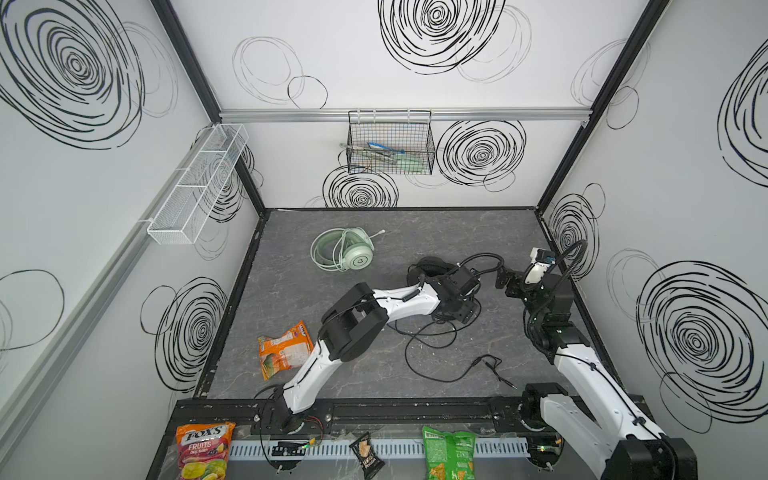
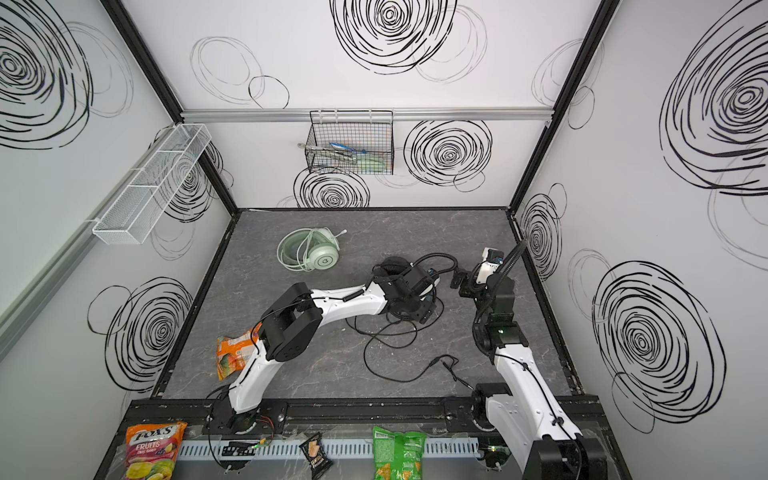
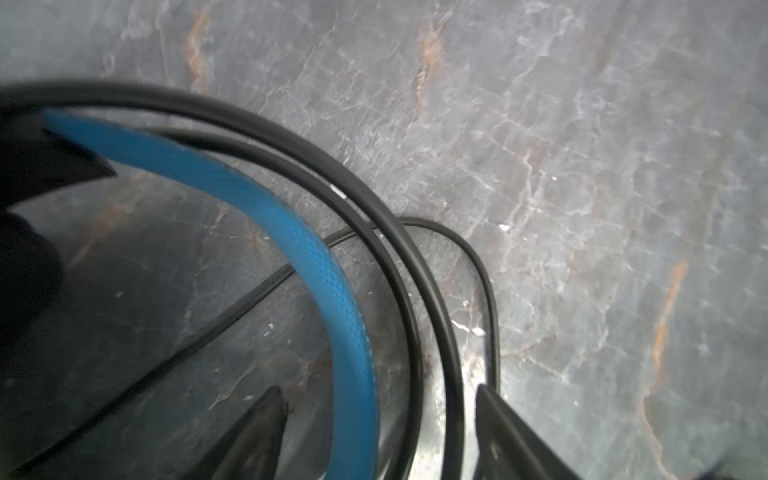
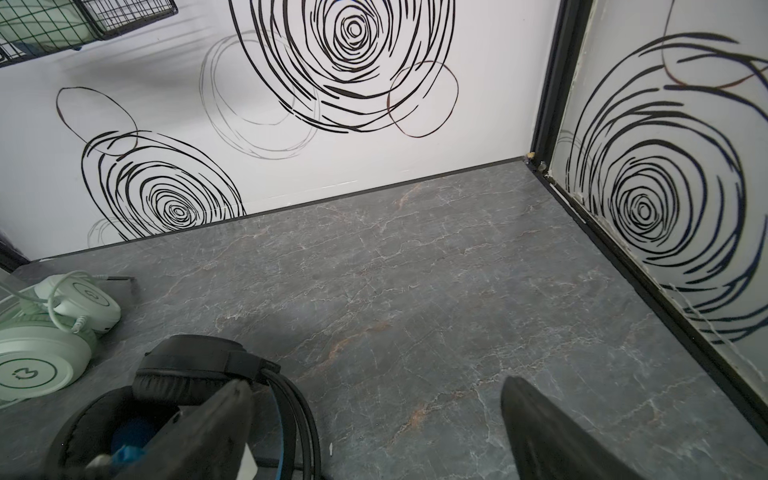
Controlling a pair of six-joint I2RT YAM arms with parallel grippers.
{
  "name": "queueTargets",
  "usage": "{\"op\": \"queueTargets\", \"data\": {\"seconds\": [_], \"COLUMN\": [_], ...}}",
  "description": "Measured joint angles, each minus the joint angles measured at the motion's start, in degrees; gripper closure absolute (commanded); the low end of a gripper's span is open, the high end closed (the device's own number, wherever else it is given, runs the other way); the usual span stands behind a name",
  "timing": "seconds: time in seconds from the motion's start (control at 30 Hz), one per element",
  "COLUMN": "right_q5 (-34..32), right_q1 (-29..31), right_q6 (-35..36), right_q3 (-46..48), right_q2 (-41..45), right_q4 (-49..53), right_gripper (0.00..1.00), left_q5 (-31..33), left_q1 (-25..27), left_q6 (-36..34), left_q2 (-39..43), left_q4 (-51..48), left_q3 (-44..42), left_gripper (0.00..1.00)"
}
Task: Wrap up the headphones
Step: 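Lift the black headset with the left gripper while the right gripper moves toward it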
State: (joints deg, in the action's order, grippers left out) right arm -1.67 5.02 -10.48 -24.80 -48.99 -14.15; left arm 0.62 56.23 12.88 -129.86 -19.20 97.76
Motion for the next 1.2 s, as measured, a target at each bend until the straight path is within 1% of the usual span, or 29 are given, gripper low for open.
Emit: {"op": "queueTargets", "data": {"seconds": [0.3,0.4,0.57,0.67,0.77,0.97,1.1,1.2], "right_q5": [-1.84,-2.05,-2.16,-1.6,-0.35,5.05,11.21,14.71], "right_q1": [0.63,0.76,1.05,1.2,1.53,2.1,3.58,7.5], "right_q6": [0.68,0.87,1.09,1.27,1.33,1.86,3.67,6.12], "right_q3": [0.04,0.07,0.11,0.11,0.11,-0.26,-0.22,1.9], "right_q2": [0.59,0.68,0.94,1.09,1.33,1.84,5.9,10.93], "right_q4": [0.04,0.04,0.09,0.07,0.04,0.33,-2.01,-7.96], "right_gripper": [0.02,0.02,0.02,0.01,0.01,0.0,0.0,0.0], "left_q5": [1.31,1.64,1.42,0.17,-1.9,-8.39,-14.6,-20.57], "left_q1": [0.13,0.13,-0.09,-0.98,-2.29,-6.73,-12.85,-19.28], "left_q6": [-0.24,-0.24,-0.39,-0.42,-0.68,-0.68,-0.5,0.5], "left_q2": [-1.18,-1.18,-0.33,1.97,5.99,18.08,30.14,39.19], "left_q4": [-0.87,-0.87,-1.22,-1.46,-1.77,-4.28,-4.72,-4.87], "left_q3": [1.36,1.36,1.31,0.48,-1.2,-3.82,-6.64,-9.09], "left_gripper": [0.7,0.77,1.0,1.0,1.0,1.0,1.0,1.0]}}
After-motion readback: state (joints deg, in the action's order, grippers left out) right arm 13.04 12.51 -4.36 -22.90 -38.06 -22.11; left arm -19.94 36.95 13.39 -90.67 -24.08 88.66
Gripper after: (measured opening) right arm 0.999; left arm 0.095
